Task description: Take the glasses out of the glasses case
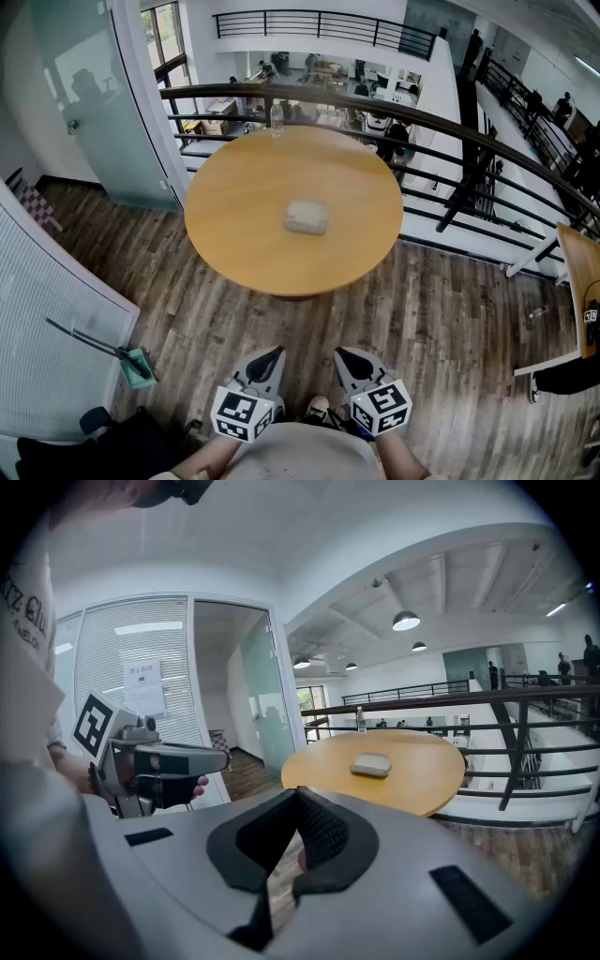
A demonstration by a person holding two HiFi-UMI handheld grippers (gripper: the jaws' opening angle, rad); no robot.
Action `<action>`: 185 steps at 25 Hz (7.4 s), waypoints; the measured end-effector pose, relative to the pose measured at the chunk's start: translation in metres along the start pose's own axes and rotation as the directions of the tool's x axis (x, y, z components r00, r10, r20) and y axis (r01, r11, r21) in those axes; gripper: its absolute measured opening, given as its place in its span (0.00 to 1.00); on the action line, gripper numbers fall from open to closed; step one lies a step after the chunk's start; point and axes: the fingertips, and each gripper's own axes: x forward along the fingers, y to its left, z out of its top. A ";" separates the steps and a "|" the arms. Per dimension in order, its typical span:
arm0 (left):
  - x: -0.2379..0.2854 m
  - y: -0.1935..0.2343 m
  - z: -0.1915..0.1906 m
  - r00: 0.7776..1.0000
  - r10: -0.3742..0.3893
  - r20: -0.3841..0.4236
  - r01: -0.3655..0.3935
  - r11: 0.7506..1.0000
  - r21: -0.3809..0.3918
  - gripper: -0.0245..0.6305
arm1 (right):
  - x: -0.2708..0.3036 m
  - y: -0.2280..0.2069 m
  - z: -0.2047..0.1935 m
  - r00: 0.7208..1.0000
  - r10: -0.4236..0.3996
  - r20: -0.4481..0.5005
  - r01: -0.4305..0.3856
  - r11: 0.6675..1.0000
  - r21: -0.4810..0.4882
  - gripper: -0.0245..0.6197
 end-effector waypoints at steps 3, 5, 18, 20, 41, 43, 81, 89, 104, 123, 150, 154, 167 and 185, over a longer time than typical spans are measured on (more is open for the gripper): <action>0.000 0.003 -0.002 1.000 -0.003 -0.006 0.003 1.000 -0.003 0.07 | 0.004 0.002 -0.001 1.000 0.006 -0.003 -0.006 1.000 -0.002 0.07; 0.000 0.003 0.000 1.000 -0.006 -0.007 0.006 1.000 -0.001 0.07 | 0.005 0.002 0.000 1.000 0.009 -0.005 -0.009 1.000 -0.005 0.07; 0.001 0.009 0.005 1.000 -0.028 -0.001 0.028 1.000 0.010 0.07 | 0.006 -0.001 0.004 1.000 -0.010 0.025 0.009 0.999 0.032 0.08; 0.000 0.012 0.004 0.999 -0.033 0.004 0.033 0.999 0.006 0.07 | 0.007 0.001 0.004 0.999 -0.017 0.027 0.016 0.999 0.036 0.08; -0.013 0.061 0.008 0.989 -0.144 -0.016 0.144 0.989 0.044 0.07 | 0.041 0.001 0.018 0.988 -0.144 0.059 0.139 0.987 0.075 0.08; -0.006 0.067 0.008 0.990 -0.142 -0.015 0.142 0.989 0.033 0.07 | 0.048 -0.003 0.018 0.989 -0.134 0.065 0.129 0.988 0.080 0.08; 0.275 0.195 0.119 1.000 0.014 0.012 -0.014 1.000 -0.026 0.07 | 0.251 -0.247 0.134 0.993 0.094 0.069 -0.095 0.995 0.012 0.08; 0.277 0.234 0.119 1.000 -0.005 -0.013 0.005 1.000 -0.026 0.07 | 0.282 -0.235 0.139 0.997 0.081 0.009 -0.080 0.996 -0.040 0.08; 0.319 0.272 0.095 0.996 -0.045 -0.080 0.041 0.998 -0.043 0.07 | 0.358 -0.255 0.107 0.971 0.115 -0.208 -0.162 0.962 -0.221 0.08; 0.365 0.302 0.046 0.984 -0.059 -0.165 0.034 0.988 -0.150 0.07 | 0.446 -0.281 0.014 0.869 0.203 -0.451 -0.341 0.907 -0.249 0.08; 0.381 0.337 0.014 0.976 -0.037 -0.215 -0.016 0.971 -0.237 0.07 | 0.504 -0.286 -0.043 0.726 0.286 -0.625 -0.537 0.804 -0.256 0.13; 0.382 0.339 0.012 0.977 -0.032 -0.213 -0.022 0.970 -0.243 0.07 | 0.505 -0.284 -0.047 0.696 0.305 -0.650 -0.572 0.783 -0.245 0.13; 0.381 0.338 0.012 0.977 -0.028 -0.210 -0.027 0.967 -0.255 0.07 | 0.500 -0.279 -0.061 0.580 0.347 -0.737 -0.667 0.722 -0.185 0.10; 0.373 0.339 0.014 0.980 -0.021 -0.199 -0.031 0.967 -0.255 0.07 | 0.502 -0.276 -0.047 0.625 0.323 -0.710 -0.644 0.727 -0.236 0.08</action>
